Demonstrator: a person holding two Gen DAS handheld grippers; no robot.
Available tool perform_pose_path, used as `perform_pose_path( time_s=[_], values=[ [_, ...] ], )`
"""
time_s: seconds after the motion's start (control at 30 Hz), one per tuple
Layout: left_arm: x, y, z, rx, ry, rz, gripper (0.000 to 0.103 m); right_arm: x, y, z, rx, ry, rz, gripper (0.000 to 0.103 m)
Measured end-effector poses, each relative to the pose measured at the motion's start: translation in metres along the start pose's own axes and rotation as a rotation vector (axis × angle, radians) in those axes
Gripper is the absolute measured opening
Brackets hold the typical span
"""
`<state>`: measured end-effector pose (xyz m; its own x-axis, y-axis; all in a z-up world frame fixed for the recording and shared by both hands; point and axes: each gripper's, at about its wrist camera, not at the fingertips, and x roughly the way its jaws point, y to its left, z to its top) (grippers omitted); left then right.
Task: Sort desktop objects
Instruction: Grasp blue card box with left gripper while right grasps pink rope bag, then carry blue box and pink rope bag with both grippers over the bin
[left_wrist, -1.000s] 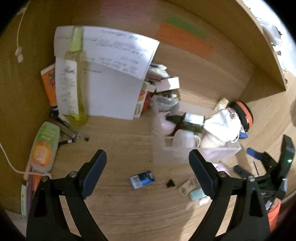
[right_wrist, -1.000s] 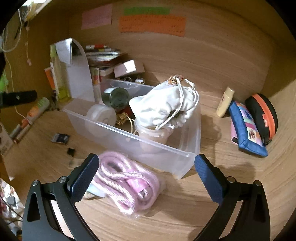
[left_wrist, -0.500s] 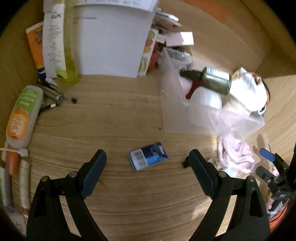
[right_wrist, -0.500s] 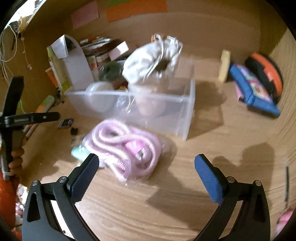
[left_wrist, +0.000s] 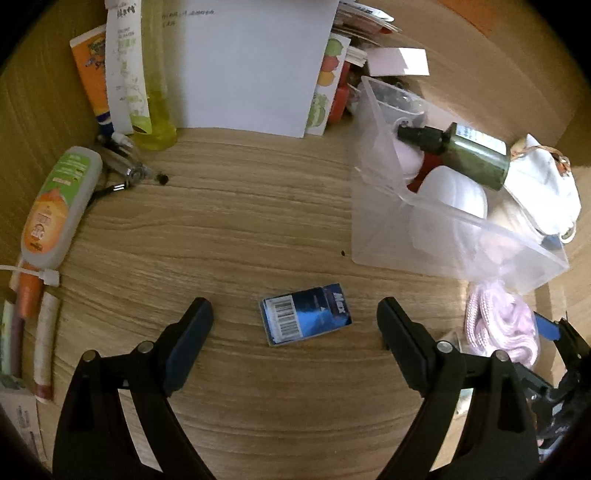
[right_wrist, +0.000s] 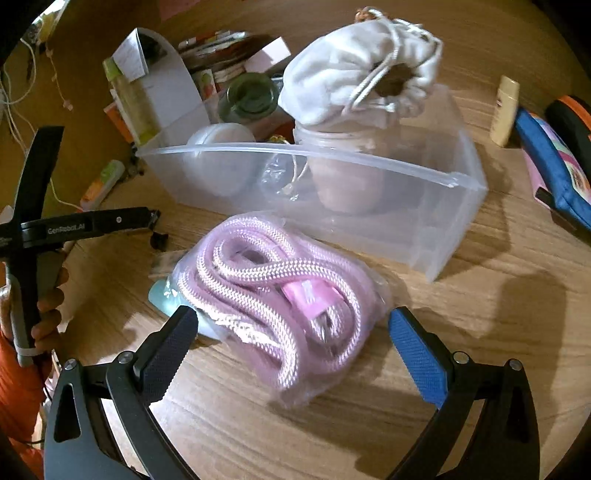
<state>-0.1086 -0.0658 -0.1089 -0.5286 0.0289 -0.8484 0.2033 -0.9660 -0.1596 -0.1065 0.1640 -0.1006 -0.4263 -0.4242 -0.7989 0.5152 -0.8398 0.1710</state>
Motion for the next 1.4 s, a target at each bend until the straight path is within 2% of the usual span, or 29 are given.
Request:
perform_pose_path(
  time_s=[0.13, 0.3, 0.47, 0.57, 0.63, 0.67, 0.73, 0.93, 1.07, 1.2, 1.4],
  values=[
    [0.002, -0.003, -0.002, -0.002, -0.006, 0.058, 0.091, 0.005, 0.003, 0.004, -0.032, 0.010, 0.004, 0.103],
    [0.006, -0.018, -0.012, 0.074, -0.025, 0.152, 0.092, 0.008, 0.005, 0.005, -0.059, 0.005, 0.005, 0.103],
    [0.006, -0.021, -0.011, 0.084, -0.010, 0.136, 0.091, 0.012, 0.003, 0.006, -0.058, 0.005, 0.001, 0.102],
    [0.004, -0.020, -0.015, 0.097, -0.023, 0.131, 0.088, 0.011, 0.005, 0.005, -0.073, -0.007, 0.009, 0.093],
    [0.000, -0.019, -0.018, 0.107, -0.031, 0.125, 0.077, 0.008, 0.003, 0.004, -0.074, -0.009, 0.034, 0.077],
    [-0.002, -0.019, -0.019, 0.110, -0.035, 0.125, 0.073, 0.007, 0.002, 0.003, -0.075, -0.008, 0.042, 0.074],
    [-0.005, -0.019, -0.019, 0.125, -0.036, 0.118, 0.051, 0.007, -0.001, 0.002, -0.078, -0.014, 0.057, 0.068],
    [-0.010, -0.017, -0.026, 0.133, -0.038, 0.099, 0.050, 0.002, -0.005, -0.005, -0.075, -0.047, 0.066, 0.054],
    [-0.015, -0.014, -0.029, 0.101, -0.046, 0.051, 0.050, -0.007, -0.007, -0.010, -0.075, -0.066, 0.072, 0.052],
    [-0.024, -0.010, -0.031, 0.072, -0.065, 0.024, 0.050, -0.024, -0.006, -0.014, -0.079, -0.134, 0.088, 0.049],
    [-0.049, -0.008, -0.033, 0.067, -0.122, 0.011, 0.050, -0.057, 0.000, -0.012, -0.091, -0.210, 0.092, 0.049]
  ],
)
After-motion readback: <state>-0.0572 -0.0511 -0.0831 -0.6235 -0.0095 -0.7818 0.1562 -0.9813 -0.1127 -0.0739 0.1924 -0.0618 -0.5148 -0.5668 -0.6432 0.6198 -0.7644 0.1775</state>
